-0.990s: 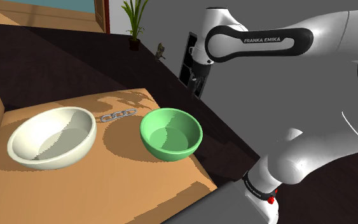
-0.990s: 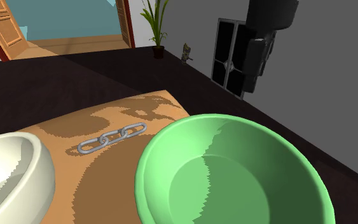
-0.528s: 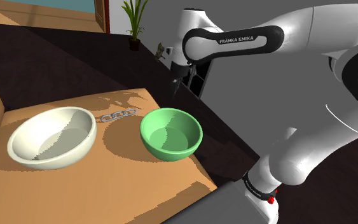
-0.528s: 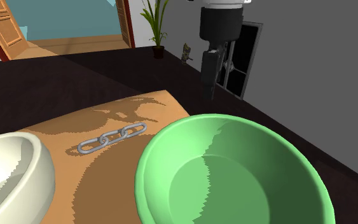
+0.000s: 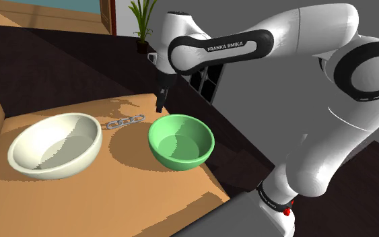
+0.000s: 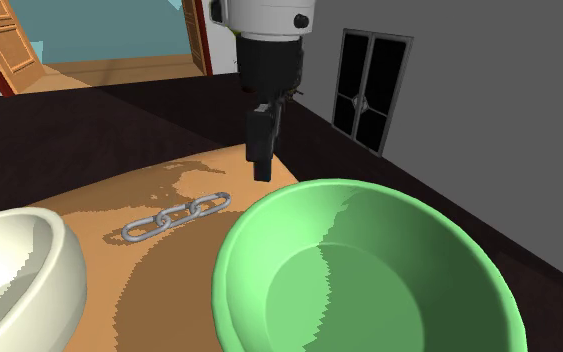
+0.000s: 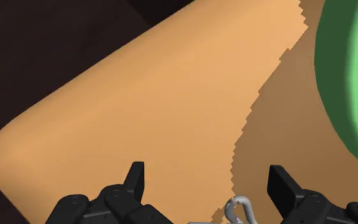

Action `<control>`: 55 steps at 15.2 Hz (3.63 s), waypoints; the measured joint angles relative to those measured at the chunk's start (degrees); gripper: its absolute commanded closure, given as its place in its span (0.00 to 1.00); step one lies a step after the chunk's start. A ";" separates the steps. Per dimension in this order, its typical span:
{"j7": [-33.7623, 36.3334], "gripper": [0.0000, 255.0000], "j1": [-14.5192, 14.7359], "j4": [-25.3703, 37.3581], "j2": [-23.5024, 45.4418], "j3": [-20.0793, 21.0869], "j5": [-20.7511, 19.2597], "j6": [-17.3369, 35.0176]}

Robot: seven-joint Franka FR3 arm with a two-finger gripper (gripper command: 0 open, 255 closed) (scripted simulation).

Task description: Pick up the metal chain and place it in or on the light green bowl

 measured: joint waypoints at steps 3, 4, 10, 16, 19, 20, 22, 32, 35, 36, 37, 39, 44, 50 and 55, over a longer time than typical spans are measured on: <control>-2.20 0.00 1.48 4.78 4.56 1.49 -0.18 0.67; -2.82 0.00 2.03 5.48 5.62 2.04 -0.25 1.33; -5.97 0.00 4.32 10.52 11.49 4.28 -0.94 3.42; -5.77 0.00 4.63 9.58 14.00 4.27 -1.57 6.87; -5.68 0.00 4.69 9.36 14.24 4.27 -1.65 7.35; -5.68 0.00 4.69 9.35 14.26 4.27 -1.65 7.38; -5.69 0.00 4.68 9.33 14.27 4.26 -1.65 7.42; -5.67 1.00 4.68 9.30 14.18 4.26 -1.65 7.43; -5.74 1.00 4.65 9.81 13.82 4.30 -1.54 6.51; -5.76 1.00 4.64 10.05 13.53 4.32 -1.46 5.99; -5.82 1.00 4.61 10.26 13.23 4.34 -1.38 5.48; -5.84 1.00 4.61 11.30 12.89 4.38 -1.29 4.11; -5.90 1.00 4.61 13.94 11.94 4.48 -1.03 0.56; -6.15 1.00 4.49 17.30 11.00 4.49 -0.76 -3.74; -6.23 1.00 4.47 20.83 10.60 4.51 -0.65 -7.64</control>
